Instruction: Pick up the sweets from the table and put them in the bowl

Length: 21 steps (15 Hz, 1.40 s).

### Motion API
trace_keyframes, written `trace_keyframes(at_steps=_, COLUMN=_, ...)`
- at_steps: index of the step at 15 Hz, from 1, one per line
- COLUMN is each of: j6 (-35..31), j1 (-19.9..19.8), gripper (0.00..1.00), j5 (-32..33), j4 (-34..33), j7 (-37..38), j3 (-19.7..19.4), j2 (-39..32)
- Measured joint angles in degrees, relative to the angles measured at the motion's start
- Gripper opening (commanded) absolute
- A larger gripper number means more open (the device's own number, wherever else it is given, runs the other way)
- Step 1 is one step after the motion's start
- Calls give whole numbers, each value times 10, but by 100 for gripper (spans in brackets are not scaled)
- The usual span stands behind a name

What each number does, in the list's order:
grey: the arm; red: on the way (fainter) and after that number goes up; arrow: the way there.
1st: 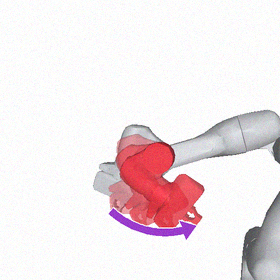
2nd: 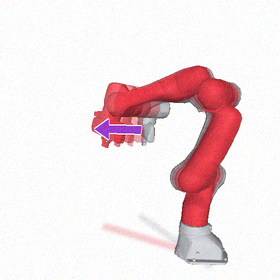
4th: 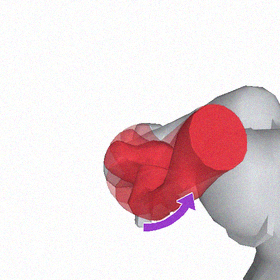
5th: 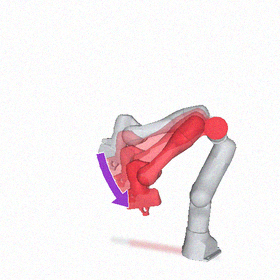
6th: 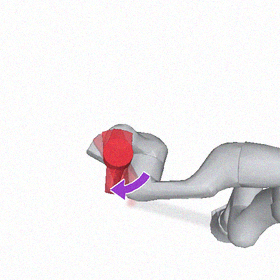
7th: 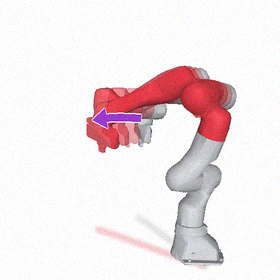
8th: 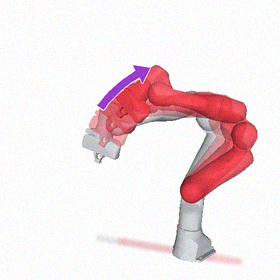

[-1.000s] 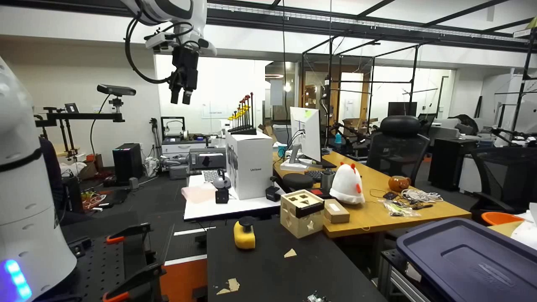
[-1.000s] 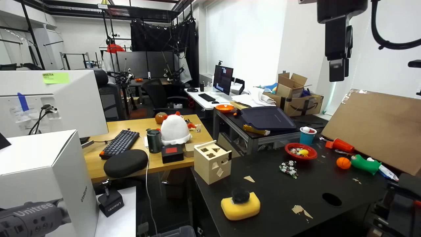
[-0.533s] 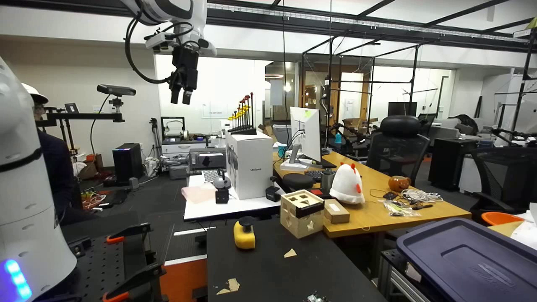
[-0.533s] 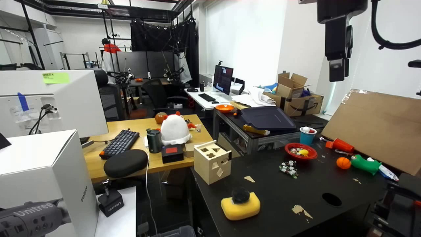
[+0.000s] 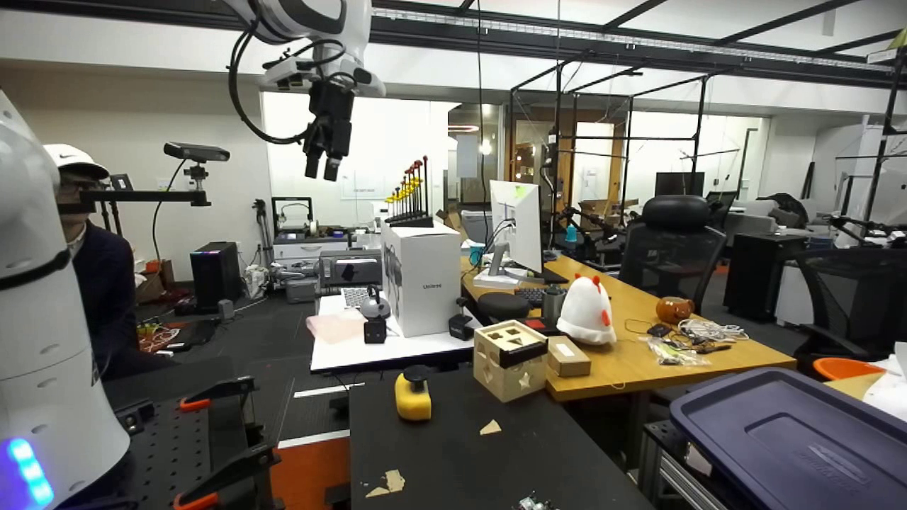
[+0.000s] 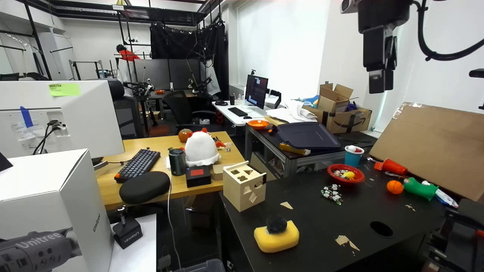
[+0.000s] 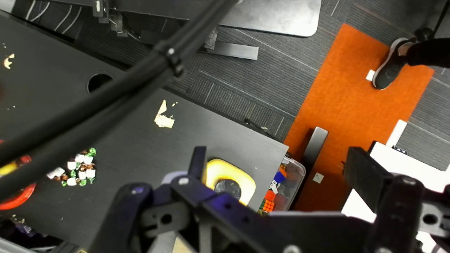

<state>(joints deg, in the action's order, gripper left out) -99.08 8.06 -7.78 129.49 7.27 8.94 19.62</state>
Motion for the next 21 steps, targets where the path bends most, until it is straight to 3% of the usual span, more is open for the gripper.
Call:
trace_keyframes(at_steps=5, j6=-28, j1=-35, gripper=100, j5=0, j4=-46, j7=-16, j3=-45, j2=-85)
trace_keyframes(at_steps=11, j6=-86, j1=-56, gripper=100, j5=0, j4=-124, j7=-10, j3=-65, j2=-222)
trace_keyframes(at_steps=18, j6=-136, j1=-66, gripper=100, j5=-4, j4=-201, j7=64, j3=-88, j2=-375)
trace_keyframes(at_steps=21, j6=-159, j1=-77, gripper=100, j5=-36, j4=-211, j7=101, j3=-103, j2=-422)
